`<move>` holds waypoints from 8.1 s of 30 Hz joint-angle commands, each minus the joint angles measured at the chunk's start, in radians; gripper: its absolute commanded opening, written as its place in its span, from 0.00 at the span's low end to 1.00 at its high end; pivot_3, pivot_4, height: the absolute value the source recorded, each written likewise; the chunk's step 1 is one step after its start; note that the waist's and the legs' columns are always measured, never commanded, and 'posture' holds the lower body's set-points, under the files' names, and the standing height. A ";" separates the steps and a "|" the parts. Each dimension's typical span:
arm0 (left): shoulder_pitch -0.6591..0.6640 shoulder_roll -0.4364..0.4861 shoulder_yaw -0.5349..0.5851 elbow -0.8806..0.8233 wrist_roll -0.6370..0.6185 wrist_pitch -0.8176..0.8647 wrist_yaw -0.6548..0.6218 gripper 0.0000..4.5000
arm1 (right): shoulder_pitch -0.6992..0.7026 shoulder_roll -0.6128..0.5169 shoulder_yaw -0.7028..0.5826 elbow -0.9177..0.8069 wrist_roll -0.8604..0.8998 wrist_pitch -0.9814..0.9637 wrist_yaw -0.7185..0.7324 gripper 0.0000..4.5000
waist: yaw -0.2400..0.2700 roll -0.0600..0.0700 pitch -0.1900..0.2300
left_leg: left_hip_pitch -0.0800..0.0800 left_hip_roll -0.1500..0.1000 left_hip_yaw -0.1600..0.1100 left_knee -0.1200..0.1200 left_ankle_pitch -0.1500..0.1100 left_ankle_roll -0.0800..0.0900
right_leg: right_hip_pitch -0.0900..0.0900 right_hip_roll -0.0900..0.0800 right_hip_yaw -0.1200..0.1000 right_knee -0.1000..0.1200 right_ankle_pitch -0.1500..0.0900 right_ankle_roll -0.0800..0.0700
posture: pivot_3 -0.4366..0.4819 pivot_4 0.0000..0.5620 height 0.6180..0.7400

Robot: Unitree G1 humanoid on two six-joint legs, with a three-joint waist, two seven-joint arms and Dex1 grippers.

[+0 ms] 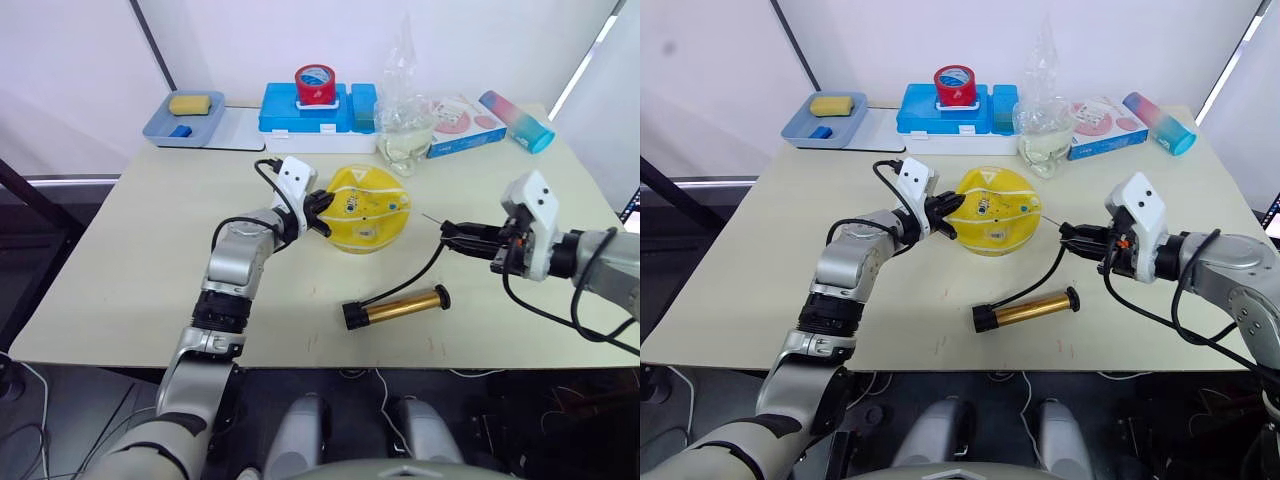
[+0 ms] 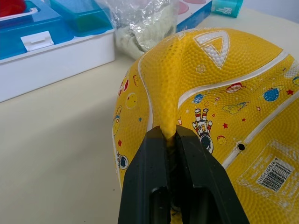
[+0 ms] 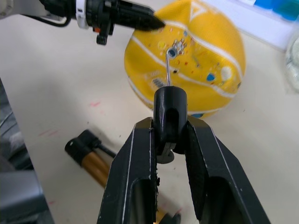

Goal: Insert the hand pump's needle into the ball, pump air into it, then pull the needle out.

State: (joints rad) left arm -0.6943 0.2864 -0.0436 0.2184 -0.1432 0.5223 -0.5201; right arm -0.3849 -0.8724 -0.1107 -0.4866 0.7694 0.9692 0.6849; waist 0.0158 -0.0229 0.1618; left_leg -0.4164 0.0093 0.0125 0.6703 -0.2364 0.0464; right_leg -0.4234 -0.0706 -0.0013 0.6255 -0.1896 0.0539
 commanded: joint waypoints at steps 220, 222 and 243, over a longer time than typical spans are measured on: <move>0.185 -0.089 -0.004 -0.041 0.047 -0.236 0.107 0.02 | -0.924 0.544 0.592 1.070 -0.692 0.174 0.226 0.07 | -0.030 0.002 0.000 | -0.005 -0.004 0.003 0.001 0.001 -0.001 | -0.008 0.000 -0.002 0.007 0.005 0.002 | 0.48 0.27 1.00; 0.185 -0.089 -0.005 -0.040 0.046 -0.237 0.107 0.02 | -0.925 0.544 0.590 1.073 -0.691 0.168 0.225 0.07 | -0.030 0.002 0.000 | -0.005 -0.004 0.003 0.001 0.001 -0.001 | -0.008 0.000 -0.002 0.007 0.005 0.002 | 0.48 0.27 1.00; 0.191 -0.087 -0.017 -0.046 0.050 -0.242 0.100 0.02 | -0.925 0.570 0.613 1.118 -0.733 0.186 0.215 0.07 | -0.029 0.002 0.000 | -0.005 -0.004 0.003 0.001 0.001 -0.001 | -0.008 0.000 -0.001 0.007 0.005 0.002 | 0.48 0.27 1.00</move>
State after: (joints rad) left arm -0.5213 0.2042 -0.0369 0.1629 -0.0994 0.2711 -0.4109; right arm -1.2810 -0.3063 0.5084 0.6359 0.0509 1.1521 0.9100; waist -0.0135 -0.0208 0.1618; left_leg -0.4210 0.0056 0.0154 0.6708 -0.2356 0.0451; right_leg -0.4311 -0.0703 -0.0025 0.6323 -0.1851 0.0563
